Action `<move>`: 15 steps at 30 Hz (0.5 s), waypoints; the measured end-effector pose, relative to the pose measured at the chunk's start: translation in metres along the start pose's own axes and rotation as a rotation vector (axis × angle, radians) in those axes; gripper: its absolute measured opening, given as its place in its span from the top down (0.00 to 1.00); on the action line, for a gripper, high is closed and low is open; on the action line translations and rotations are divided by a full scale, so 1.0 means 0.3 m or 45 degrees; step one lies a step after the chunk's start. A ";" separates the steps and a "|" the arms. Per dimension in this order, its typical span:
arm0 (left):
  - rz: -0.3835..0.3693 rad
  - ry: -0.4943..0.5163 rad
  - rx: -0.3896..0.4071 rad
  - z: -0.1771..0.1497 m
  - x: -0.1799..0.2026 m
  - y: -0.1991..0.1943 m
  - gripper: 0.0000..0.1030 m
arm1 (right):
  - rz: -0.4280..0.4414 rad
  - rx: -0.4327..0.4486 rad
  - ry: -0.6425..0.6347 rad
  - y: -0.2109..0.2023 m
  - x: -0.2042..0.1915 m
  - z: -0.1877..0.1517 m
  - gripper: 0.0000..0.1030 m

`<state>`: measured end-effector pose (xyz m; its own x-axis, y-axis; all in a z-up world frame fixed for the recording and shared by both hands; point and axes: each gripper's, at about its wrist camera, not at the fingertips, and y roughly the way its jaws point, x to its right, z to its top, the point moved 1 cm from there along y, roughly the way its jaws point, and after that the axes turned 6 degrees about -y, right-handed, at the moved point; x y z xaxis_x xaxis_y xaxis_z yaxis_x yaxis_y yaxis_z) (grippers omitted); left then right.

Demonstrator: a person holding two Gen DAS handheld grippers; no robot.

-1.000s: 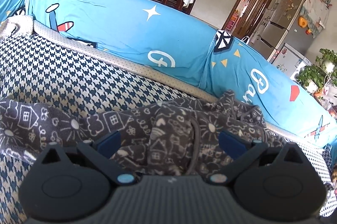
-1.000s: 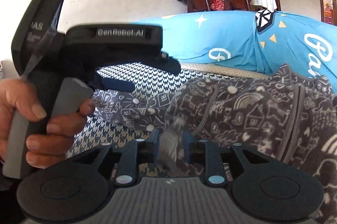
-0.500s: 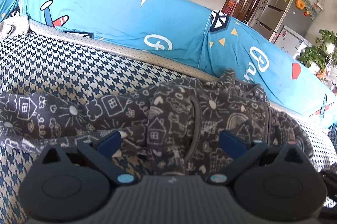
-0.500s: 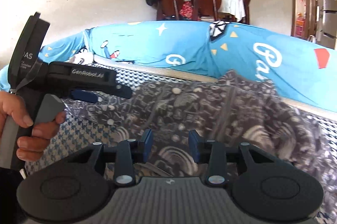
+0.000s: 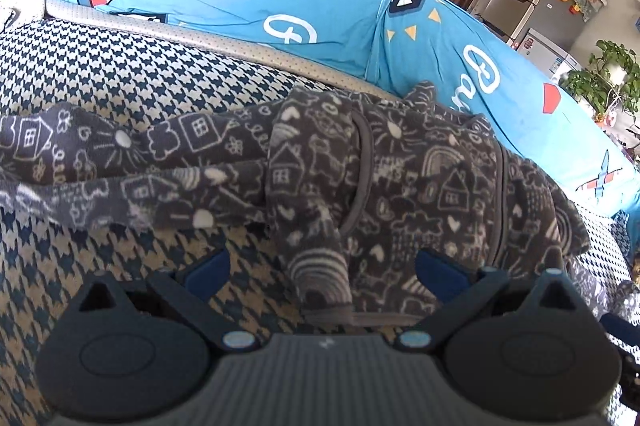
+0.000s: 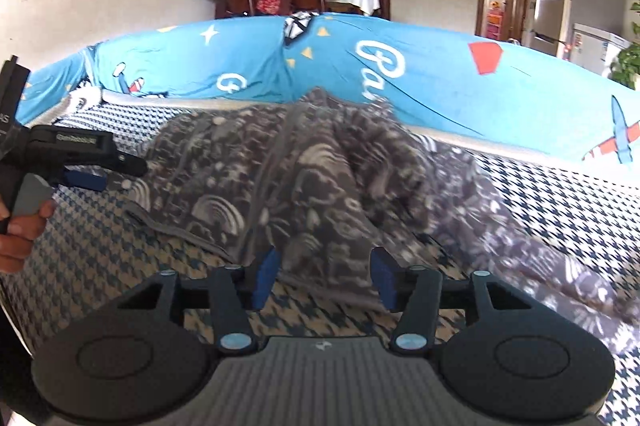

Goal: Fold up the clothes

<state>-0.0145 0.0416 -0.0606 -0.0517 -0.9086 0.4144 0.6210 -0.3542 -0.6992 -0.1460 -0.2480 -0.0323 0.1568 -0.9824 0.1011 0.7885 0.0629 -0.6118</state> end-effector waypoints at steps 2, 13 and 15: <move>-0.003 -0.004 -0.006 -0.009 -0.001 0.007 0.00 | -0.024 -0.029 0.011 0.006 0.024 -0.019 0.48; -0.006 -0.022 -0.032 -0.040 -0.004 0.059 0.00 | -0.083 -0.099 0.095 0.093 0.084 -0.071 0.35; -0.008 -0.030 -0.036 -0.042 -0.004 0.069 0.00 | -0.083 -0.097 0.094 0.109 0.084 -0.069 0.34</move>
<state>-0.0113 0.0327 -0.0830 -0.0370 -0.9012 0.4318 0.5982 -0.3661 -0.7128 -0.1287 -0.2742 -0.0659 0.0602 -0.9944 0.0864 0.7476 -0.0124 -0.6641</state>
